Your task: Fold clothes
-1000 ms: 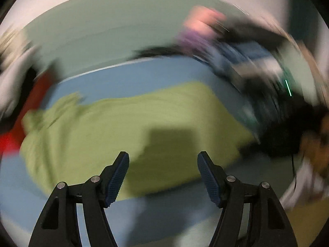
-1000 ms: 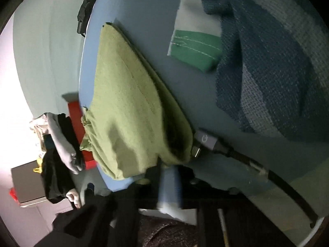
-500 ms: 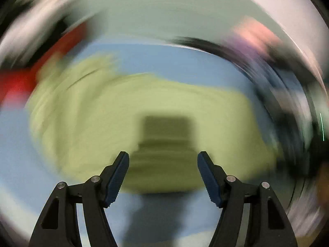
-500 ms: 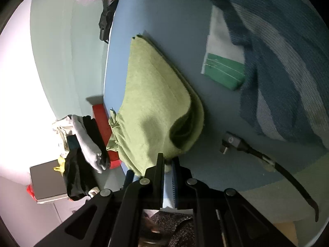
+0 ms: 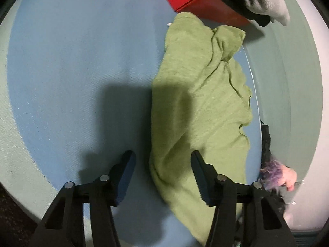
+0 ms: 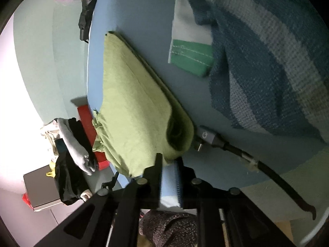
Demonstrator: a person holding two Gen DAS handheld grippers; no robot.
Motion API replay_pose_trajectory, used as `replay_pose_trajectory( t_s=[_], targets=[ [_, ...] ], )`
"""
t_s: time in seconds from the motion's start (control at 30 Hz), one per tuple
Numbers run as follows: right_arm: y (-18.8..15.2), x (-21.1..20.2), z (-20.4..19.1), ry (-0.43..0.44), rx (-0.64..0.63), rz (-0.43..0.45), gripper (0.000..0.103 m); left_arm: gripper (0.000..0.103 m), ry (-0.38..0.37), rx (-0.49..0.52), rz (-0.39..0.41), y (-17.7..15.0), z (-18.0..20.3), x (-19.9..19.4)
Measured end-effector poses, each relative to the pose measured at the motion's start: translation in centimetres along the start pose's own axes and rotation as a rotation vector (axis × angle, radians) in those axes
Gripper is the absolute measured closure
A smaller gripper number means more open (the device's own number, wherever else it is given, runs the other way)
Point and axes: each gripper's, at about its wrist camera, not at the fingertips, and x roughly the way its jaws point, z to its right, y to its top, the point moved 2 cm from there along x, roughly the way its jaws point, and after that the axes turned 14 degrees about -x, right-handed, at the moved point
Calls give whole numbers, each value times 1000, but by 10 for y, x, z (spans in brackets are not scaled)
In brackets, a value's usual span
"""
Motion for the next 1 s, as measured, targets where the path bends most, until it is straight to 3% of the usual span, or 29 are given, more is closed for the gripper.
replay_pose_trajectory(
  t_s=[0.07, 0.13, 0.2, 0.27, 0.37, 0.63, 0.77, 0.87, 1.0],
  targets=[
    [-2, 3, 0, -6, -12, -10, 74, 71, -7, -18, -7, -1, 3, 3],
    [-3, 5, 2, -11, -10, -22, 70, 74, 27, 8, -21, -7, 9, 11],
    [-5, 8, 3, -10, -11, -32, 67, 75, 92, 90, 23, -19, 19, 14],
    [-7, 10, 4, -4, -8, -34, 66, 76, 98, 93, 44, -23, 21, 13],
    [-6, 14, 5, -14, -5, -20, 66, 93, 82, 46, 42, -19, 14, 12],
    [8, 15, -7, -46, -50, 25, 71, 96, -5, 6, 16, -16, 5, -1],
    [17, 5, -14, -113, -111, 68, 91, 97, -59, 21, 21, -17, 8, -9],
    [19, 0, -19, -115, -136, 73, 94, 97, -105, 45, 27, -14, 20, -16],
    [20, -13, -32, -47, -146, 90, 94, 97, -144, 164, 69, -21, 38, -42]
  ],
)
